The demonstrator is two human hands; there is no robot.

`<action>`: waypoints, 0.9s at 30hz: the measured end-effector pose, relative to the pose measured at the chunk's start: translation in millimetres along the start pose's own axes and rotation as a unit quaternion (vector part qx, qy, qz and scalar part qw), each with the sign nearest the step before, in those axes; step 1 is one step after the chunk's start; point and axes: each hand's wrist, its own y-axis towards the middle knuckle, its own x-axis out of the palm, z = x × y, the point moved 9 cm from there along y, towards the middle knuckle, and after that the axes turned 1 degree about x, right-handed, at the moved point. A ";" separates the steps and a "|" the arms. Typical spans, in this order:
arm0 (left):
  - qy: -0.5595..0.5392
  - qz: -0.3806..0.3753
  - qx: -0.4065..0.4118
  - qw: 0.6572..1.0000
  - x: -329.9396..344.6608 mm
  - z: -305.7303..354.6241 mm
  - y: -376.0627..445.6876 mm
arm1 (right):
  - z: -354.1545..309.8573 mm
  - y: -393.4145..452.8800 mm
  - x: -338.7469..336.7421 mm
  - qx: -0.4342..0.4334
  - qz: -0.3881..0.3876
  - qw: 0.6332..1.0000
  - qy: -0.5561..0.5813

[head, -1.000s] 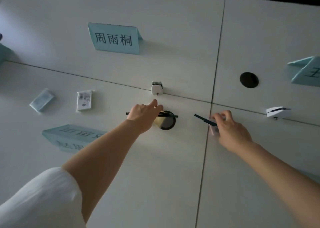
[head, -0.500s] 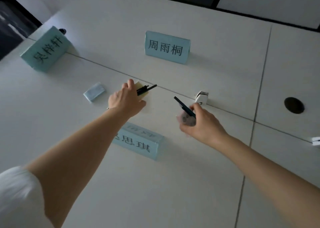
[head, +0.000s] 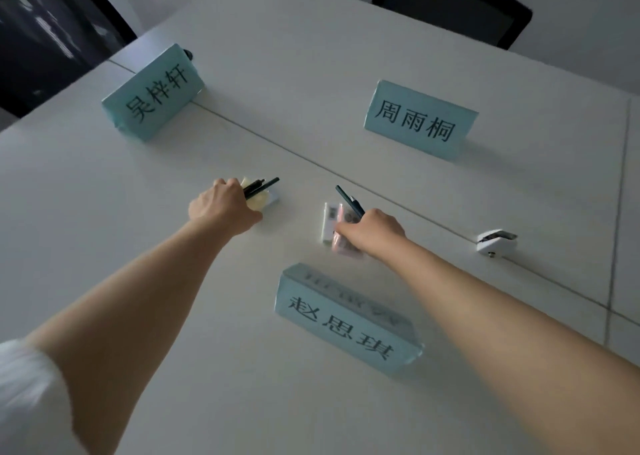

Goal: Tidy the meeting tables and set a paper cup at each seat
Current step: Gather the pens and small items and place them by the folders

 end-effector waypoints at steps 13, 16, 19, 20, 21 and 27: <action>0.020 -0.012 0.053 0.998 27.5 6.2 40.6 | -32.0 34.2 17.8 0.029 0.082 0.986 -0.142; 0.003 -0.006 0.040 0.999 27.7 4.3 37.1 | -31.6 30.0 22.6 0.018 0.073 0.984 -0.161; -0.004 0.003 0.034 0.999 28.9 2.4 24.3 | -22.5 24.4 21.2 0.020 0.071 0.981 -0.180; -0.009 0.007 0.029 1.000 28.3 0.0 18.5 | -18.3 21.4 17.8 0.021 0.075 0.981 -0.179; -0.012 0.011 0.025 1.000 27.8 -3.0 13.3 | -13.8 19.3 13.8 0.020 0.081 0.981 -0.177; -0.065 0.025 -0.042 0.997 -6.9 -21.4 -39.2 | 4.6 -16.3 -30.1 -0.008 0.115 0.987 -0.109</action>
